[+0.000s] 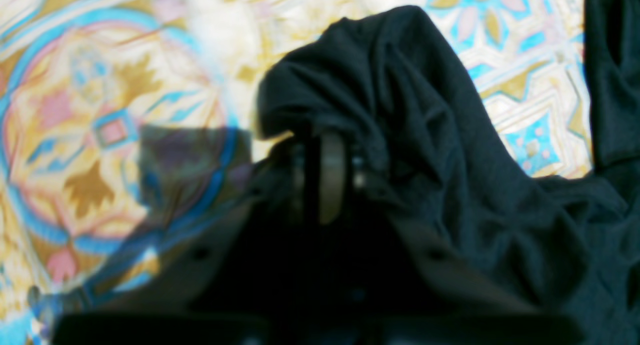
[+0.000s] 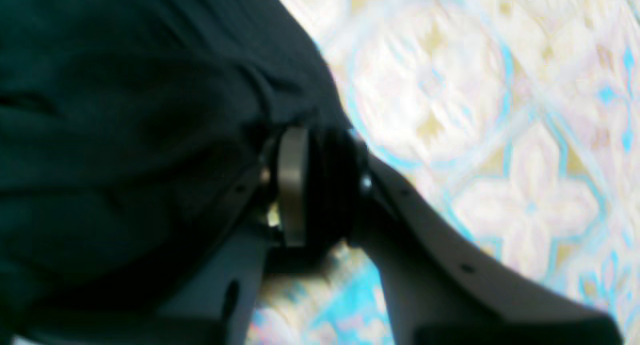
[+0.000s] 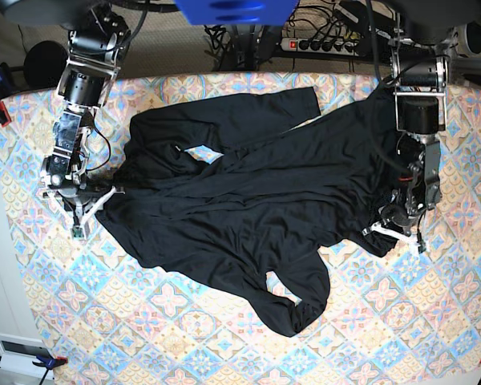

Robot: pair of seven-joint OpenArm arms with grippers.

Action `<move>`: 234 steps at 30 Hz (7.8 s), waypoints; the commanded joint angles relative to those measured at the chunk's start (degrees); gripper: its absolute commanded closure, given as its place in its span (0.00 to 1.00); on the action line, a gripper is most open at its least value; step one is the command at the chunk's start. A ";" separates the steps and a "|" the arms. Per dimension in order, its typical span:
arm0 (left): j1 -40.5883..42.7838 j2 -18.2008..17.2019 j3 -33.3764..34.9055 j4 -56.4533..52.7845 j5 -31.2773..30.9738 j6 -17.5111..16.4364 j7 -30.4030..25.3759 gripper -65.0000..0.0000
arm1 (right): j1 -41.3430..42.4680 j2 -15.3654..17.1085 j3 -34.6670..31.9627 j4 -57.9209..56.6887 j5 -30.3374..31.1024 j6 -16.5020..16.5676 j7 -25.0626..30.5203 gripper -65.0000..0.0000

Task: Layout the t-shirt on the table in an organized manner, then fold the t-shirt properly
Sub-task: 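Slide the left gripper along the shirt side toward the hem and grasp, then release the hem with the left gripper and lift it toward the shoulder, then grasp the shirt shoulder edge with the left gripper, then drag the shoulder edge with the left gripper away from the right gripper, then drag the collar corner with the right gripper along the table, stretching the shirt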

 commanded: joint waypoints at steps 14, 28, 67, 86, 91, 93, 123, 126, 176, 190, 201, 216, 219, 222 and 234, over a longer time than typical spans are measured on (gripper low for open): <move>-24.68 -0.44 0.87 -20.09 10.67 1.20 -15.03 1.00 | -1.85 0.86 -0.01 6.56 0.75 -0.10 1.59 0.82; -18.26 -1.50 0.52 -8.57 9.53 12.46 -6.59 0.66 | -3.09 0.86 -0.10 6.64 0.75 -0.10 1.59 0.82; 44.24 -4.31 6.94 55.78 -15.79 12.37 18.03 0.65 | -10.73 0.86 -7.84 13.33 0.57 -0.10 2.03 0.82; 43.80 0.17 9.84 49.63 -9.99 12.63 17.67 0.66 | -10.73 0.86 -8.10 13.24 0.75 -0.10 1.77 0.82; 43.63 2.11 9.84 46.55 -9.99 12.54 17.50 0.66 | -10.73 0.86 -8.10 13.24 0.66 -0.10 1.59 0.82; 43.63 3.25 9.84 46.02 -9.99 12.46 17.50 0.66 | -10.73 0.86 -8.10 13.24 0.66 -0.10 1.59 0.82; 49.25 2.55 -11.44 58.51 -10.43 12.37 14.25 1.00 | -10.73 0.86 -7.84 13.24 0.75 -0.10 2.12 0.82; 50.22 2.55 -15.39 59.74 -10.43 12.28 14.25 1.00 | -10.73 0.86 -7.75 13.24 0.84 -0.10 2.12 0.82; 24.81 4.75 -37.81 47.78 -3.40 5.95 8.18 1.00 | -10.73 0.86 -7.75 10.16 0.49 -0.10 2.12 0.82; 25.60 1.84 -27.87 29.14 -3.04 5.95 4.58 0.99 | -11.09 0.86 -8.01 10.60 0.49 -0.10 1.86 0.82; 27.45 -0.53 -21.19 29.85 -3.66 5.95 4.84 0.80 | -14.60 0.86 -8.01 12.97 0.75 -0.10 1.59 0.73; 28.77 0.70 -20.93 31.34 -3.66 5.95 4.75 0.78 | -19.26 1.13 -8.45 27.30 0.40 -0.10 2.21 0.64; 28.86 0.97 -20.93 31.34 -3.66 5.95 4.66 0.78 | -21.46 1.13 -8.45 29.50 0.40 -0.10 2.21 0.64; 28.86 1.05 -20.93 31.34 -3.66 5.95 4.66 0.78 | -23.31 1.21 -11.18 31.96 0.40 -0.01 2.21 0.64; 28.94 1.14 -20.84 31.34 -3.57 5.95 4.84 0.78 | -24.62 6.93 -32.10 31.00 -14.81 -0.01 4.49 0.64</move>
